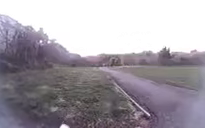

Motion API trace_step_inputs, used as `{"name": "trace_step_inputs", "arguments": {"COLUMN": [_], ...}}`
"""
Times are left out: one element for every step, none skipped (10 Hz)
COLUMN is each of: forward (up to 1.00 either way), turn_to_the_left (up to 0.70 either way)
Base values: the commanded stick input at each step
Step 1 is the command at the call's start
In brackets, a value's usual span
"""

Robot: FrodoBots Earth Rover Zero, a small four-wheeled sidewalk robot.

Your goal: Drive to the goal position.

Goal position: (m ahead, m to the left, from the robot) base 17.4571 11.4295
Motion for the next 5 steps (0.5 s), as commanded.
{"name": "trace_step_inputs", "arguments": {"forward": [0.00, 0.00, 0.00, 0.00, 0.00], "turn_to_the_left": [-0.39, 0.00, 0.00, 0.00, -0.03]}}
